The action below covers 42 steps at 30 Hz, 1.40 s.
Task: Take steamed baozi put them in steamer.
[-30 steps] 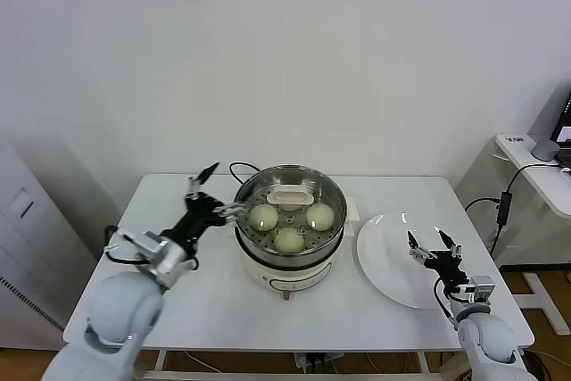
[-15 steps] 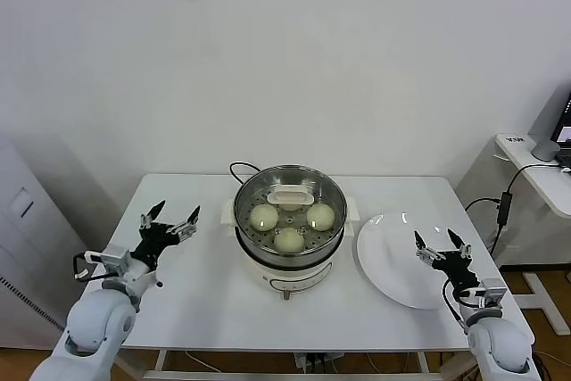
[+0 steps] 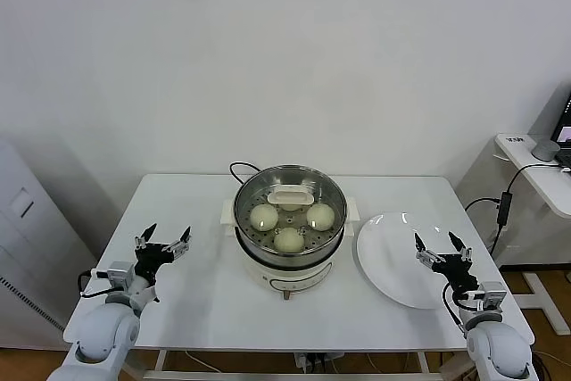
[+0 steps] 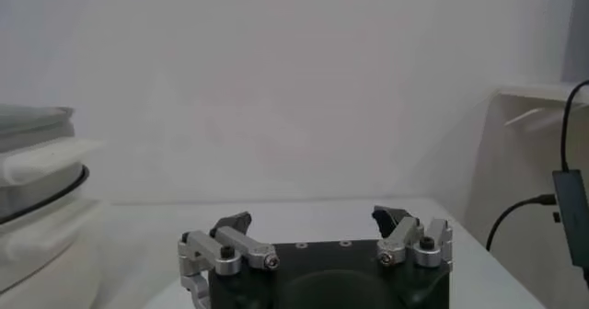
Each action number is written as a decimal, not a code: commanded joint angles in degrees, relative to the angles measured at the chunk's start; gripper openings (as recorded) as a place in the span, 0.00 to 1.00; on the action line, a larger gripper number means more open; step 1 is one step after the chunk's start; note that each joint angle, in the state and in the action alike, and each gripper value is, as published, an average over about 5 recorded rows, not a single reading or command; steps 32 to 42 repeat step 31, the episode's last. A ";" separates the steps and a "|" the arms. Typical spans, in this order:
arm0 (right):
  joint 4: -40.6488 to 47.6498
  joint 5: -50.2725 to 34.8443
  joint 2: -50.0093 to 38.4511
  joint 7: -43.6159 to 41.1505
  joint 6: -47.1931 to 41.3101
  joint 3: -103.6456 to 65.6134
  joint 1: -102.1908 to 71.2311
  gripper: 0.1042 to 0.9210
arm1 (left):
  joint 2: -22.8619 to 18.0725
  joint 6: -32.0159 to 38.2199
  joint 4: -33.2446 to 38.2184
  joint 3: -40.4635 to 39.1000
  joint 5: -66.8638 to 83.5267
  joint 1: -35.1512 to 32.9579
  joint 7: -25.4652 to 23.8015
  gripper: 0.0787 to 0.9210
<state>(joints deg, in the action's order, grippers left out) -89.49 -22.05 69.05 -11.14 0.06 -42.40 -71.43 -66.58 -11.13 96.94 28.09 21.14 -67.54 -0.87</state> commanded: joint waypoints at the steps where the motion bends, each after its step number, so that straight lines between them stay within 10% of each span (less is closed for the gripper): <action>1: -0.74 0.48 0.30 1.42 -0.56 -0.05 -0.58 0.88 | -1.51 0.70 -2.22 0.27 -1.49 -0.30 0.35 0.88; 42: 0.75 3.93 1.56 0.61 -0.56 -0.05 0.15 0.88 | -1.54 -1.20 -0.31 0.22 1.14 -0.41 0.46 0.88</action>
